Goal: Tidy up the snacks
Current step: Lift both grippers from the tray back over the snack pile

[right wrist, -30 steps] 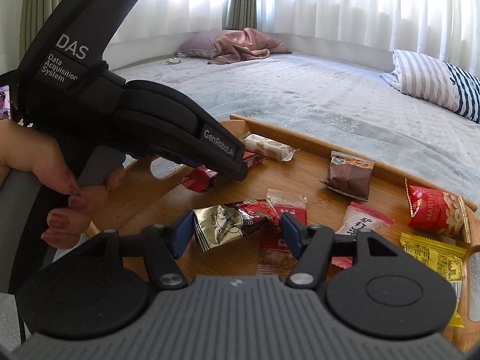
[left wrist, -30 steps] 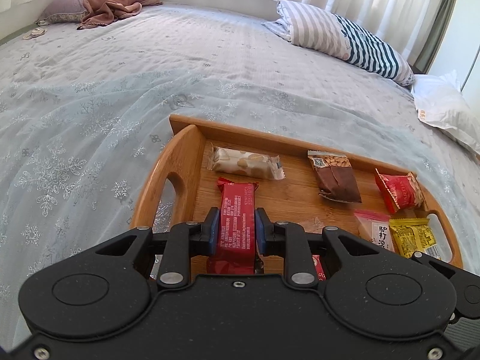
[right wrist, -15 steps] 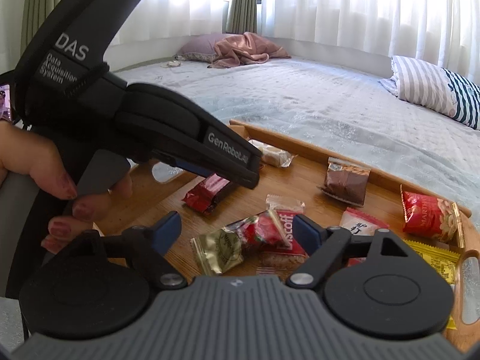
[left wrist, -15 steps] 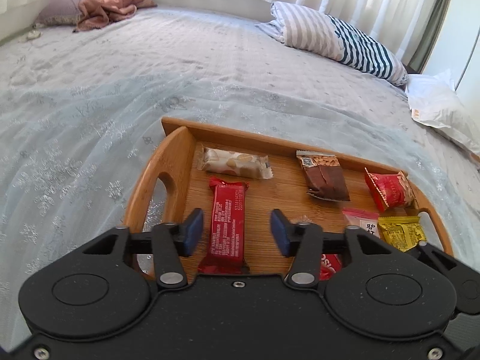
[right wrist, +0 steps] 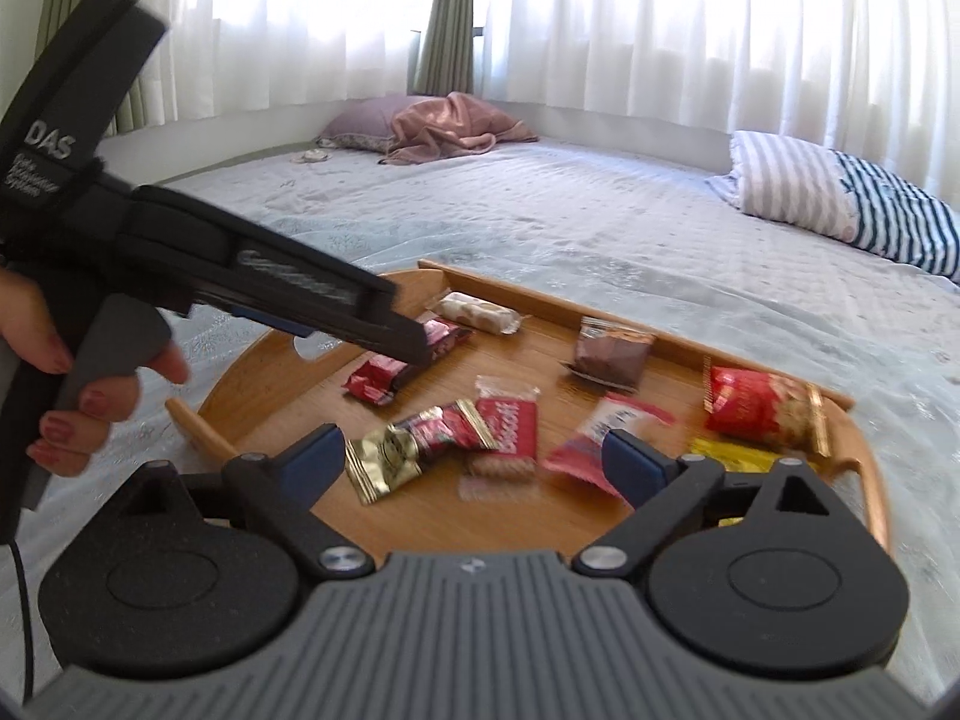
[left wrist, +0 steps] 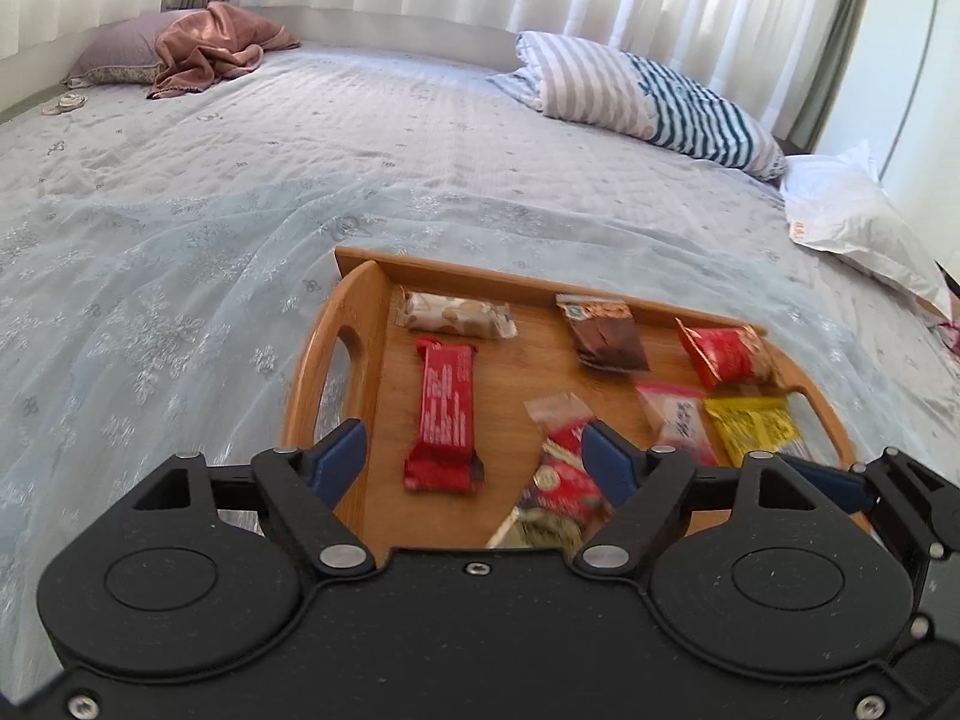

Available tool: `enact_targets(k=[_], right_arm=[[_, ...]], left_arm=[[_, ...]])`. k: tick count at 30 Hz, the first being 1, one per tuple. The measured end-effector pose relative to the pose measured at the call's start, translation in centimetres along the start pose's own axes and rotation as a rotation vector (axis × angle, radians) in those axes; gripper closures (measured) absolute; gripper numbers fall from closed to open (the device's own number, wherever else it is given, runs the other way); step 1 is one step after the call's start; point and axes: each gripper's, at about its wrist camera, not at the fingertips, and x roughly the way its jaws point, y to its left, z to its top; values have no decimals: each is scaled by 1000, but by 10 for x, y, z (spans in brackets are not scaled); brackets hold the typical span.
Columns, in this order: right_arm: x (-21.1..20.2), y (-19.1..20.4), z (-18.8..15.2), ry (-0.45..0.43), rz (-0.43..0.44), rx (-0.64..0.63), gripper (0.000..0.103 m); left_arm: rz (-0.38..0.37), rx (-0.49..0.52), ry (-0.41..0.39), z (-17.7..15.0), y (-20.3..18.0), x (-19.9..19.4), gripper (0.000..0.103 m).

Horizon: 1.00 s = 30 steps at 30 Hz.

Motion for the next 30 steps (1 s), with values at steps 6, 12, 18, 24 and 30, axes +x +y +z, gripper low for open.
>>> enact_targets(k=[6,12,18,24,30], right_arm=[[-39,-9,-16,-40,-22,37,1],[-68,-12,-35,-82,-51,90,0],[-87,-17,-59,-91,-76,163,0],[-103,-22,-77,-84,-90,190,0],[-113,-28,-89,-75,-95,218,0]], left_arm=[[-25,46,-10,-22,-7,-33,19],[-59,63,-20,-46,-15,-61,17],[-61,157,-38,-71,-33,-89,12],[-109,191,-17,-84,-47,-111,11],[-127,181,-12,-91,-48,-131,11]])
